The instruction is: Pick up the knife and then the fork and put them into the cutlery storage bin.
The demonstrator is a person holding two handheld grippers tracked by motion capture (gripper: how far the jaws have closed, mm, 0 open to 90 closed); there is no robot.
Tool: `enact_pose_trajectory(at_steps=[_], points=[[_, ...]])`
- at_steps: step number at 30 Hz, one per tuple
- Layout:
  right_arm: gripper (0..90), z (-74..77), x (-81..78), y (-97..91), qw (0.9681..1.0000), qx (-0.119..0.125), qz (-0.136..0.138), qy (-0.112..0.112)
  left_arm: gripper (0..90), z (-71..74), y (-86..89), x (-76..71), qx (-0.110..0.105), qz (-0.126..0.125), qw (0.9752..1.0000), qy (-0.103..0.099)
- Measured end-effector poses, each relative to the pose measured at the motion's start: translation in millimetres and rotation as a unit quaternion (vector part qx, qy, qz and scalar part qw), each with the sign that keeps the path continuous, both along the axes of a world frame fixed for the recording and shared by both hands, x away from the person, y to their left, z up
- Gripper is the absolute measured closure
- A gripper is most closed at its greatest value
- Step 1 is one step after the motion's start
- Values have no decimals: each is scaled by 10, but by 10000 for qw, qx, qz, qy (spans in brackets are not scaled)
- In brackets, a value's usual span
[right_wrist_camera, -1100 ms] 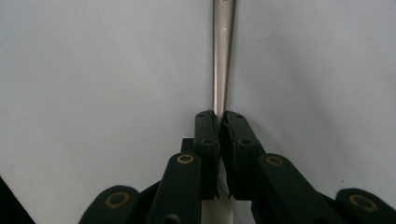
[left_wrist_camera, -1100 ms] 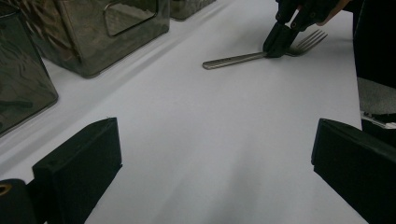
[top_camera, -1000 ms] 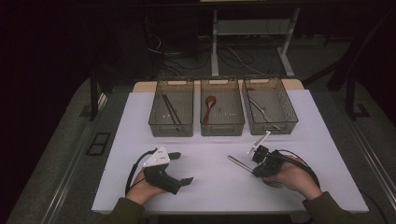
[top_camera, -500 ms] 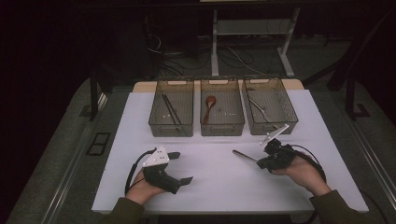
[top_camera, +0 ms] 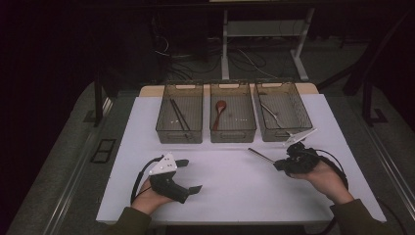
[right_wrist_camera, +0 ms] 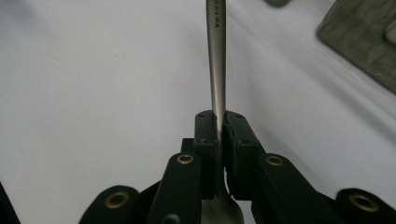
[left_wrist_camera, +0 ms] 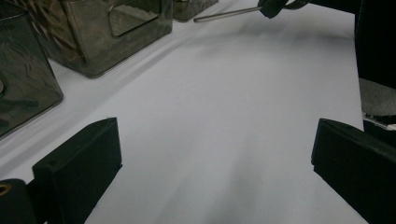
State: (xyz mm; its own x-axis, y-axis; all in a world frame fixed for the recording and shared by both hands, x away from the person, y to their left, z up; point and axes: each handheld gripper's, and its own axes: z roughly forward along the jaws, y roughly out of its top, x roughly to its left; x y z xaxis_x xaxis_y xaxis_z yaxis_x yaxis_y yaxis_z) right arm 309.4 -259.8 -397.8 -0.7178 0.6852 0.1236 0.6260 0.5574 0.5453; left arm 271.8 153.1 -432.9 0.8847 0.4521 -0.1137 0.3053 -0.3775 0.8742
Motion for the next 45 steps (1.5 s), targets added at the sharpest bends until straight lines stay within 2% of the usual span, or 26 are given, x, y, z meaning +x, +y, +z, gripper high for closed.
enact_pose_trajectory(at_steps=[5,14,20,32,39,45], points=[[831,78,-14,-83,9994,277,-57,-183,6,0,2,3,-12,2,10000,-4],[831,210,-19,-242,9971,481,-170,-573,6,-2,1,8,2,-1,10000,-2],[830,315,2,-371,9945,609,-375,-765,6,-1,-1,11,-27,3,10000,10],[831,431,185,-565,9901,630,-776,-987,6,-3,-10,17,-8,-12,10000,-6],[830,467,332,-601,9877,640,-959,-1058,6,-8,-21,14,-5,-6,10000,19],[830,513,503,-599,9865,510,-1092,-1105,5,-4,-19,12,-14,-9,10000,9]])
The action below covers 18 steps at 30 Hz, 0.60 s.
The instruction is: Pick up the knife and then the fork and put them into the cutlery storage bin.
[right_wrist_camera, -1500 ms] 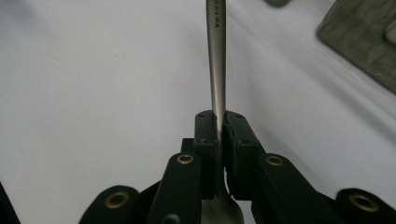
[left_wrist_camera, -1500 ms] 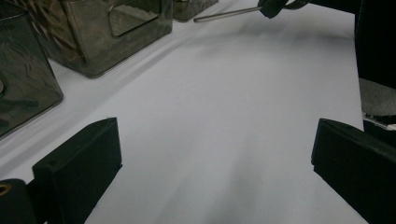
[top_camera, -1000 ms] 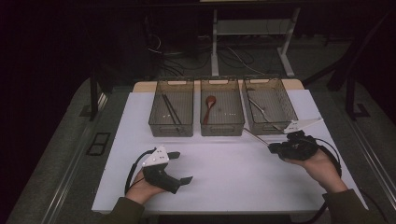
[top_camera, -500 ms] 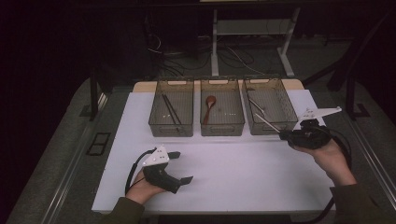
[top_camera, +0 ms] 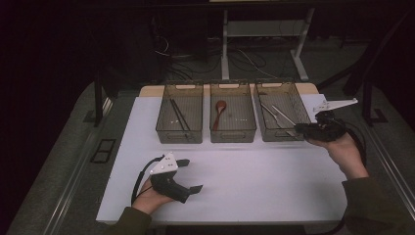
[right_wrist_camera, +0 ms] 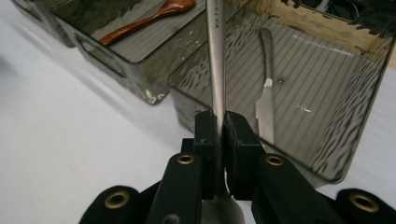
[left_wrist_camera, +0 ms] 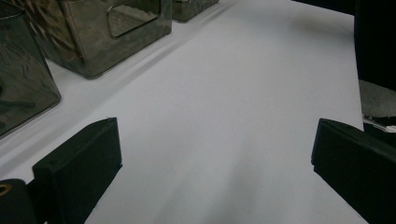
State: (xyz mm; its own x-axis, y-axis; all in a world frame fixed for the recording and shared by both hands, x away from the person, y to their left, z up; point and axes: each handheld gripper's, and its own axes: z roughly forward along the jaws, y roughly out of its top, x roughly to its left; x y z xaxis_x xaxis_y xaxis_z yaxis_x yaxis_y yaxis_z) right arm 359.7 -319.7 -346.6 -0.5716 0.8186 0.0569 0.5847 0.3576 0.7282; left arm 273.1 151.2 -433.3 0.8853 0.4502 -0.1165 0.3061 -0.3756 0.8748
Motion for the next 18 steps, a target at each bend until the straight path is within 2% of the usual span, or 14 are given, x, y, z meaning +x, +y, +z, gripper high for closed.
enact_pose_trajectory(at_steps=[7,18], points=[[831,43,221,8,9997,-105,-197,19,6,1,-8,0,-2,-12,10000,-6],[830,33,675,26,9986,-143,-506,91,6,2,-13,3,-26,-26,10000,0]])
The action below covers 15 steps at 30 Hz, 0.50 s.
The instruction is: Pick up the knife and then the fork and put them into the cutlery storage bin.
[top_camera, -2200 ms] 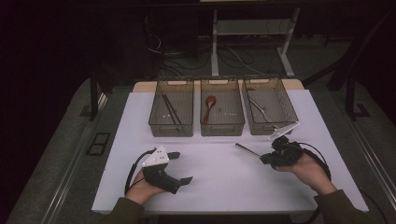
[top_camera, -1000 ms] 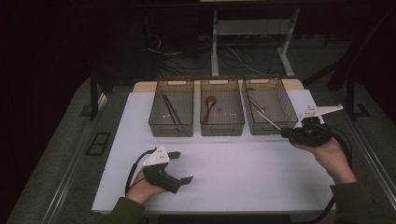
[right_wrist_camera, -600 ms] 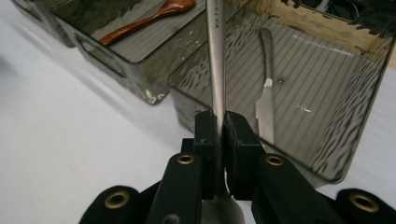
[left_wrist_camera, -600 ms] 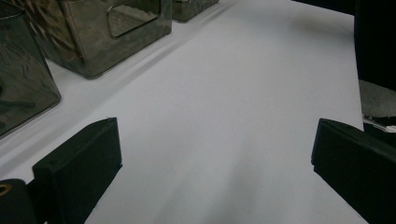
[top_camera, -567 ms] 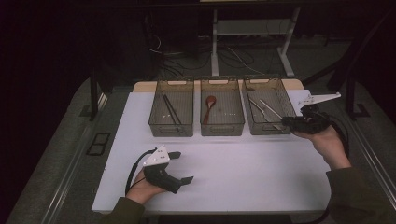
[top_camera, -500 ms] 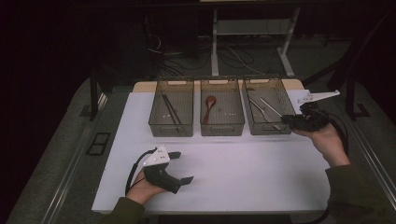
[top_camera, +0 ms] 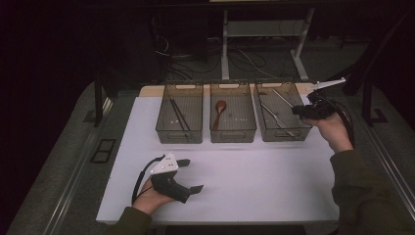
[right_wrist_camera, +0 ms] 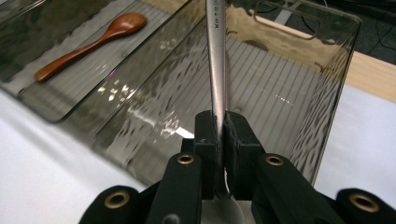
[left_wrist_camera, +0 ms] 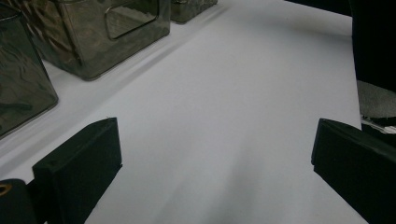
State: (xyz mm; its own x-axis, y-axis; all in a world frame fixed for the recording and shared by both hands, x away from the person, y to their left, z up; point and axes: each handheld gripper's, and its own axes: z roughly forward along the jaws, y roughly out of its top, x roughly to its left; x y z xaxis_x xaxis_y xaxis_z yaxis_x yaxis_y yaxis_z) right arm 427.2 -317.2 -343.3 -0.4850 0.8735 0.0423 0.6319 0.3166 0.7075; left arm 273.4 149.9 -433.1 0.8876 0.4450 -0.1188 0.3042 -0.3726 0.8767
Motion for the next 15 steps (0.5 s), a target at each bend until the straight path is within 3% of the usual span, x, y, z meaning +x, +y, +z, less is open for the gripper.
enact_pose_trajectory(at_steps=[10,15], points=[[830,-232,382,56,9995,-259,-120,164,6,1,0,3,-32,-28,10000,14],[830,-388,483,88,9984,-363,-72,425,6,-1,-6,4,-34,-40,10000,22]])
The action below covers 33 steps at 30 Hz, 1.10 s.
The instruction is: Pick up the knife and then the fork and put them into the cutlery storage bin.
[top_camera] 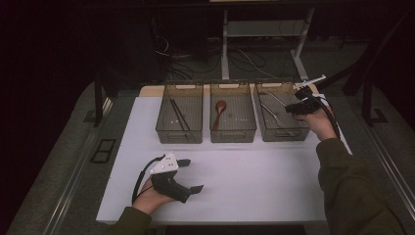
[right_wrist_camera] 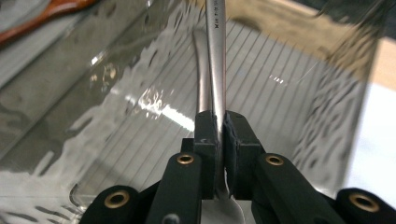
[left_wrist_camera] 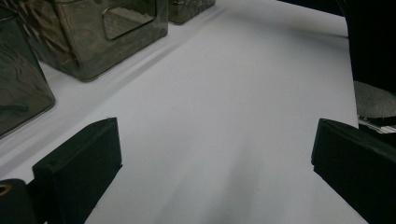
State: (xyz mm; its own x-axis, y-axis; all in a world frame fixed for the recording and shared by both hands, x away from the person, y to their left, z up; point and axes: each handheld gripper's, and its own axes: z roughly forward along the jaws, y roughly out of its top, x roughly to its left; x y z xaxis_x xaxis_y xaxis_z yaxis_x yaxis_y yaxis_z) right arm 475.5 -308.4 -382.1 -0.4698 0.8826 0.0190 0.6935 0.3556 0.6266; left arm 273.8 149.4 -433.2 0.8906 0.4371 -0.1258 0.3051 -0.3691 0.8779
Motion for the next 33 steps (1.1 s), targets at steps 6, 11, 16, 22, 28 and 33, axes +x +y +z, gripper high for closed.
enact_pose_trajectory(at_steps=[6,11,16,22,28,33], points=[[824,-107,50,17,9998,-21,-9,220,7,-2,-5,0,19,-12,10000,9],[742,-78,54,-3,9999,156,-8,46,7,-5,-8,2,22,-21,10000,13],[631,-68,36,-17,9997,247,-7,79,7,-6,-9,3,25,-13,10000,13],[505,-41,-6,-51,9988,484,-32,11,7,-4,5,10,24,21,10000,13],[383,42,-109,-89,9967,788,72,-159,7,-4,22,26,26,62,10000,26],[310,111,-227,-110,9940,1038,132,-318,7,-2,40,42,17,111,9999,37]])
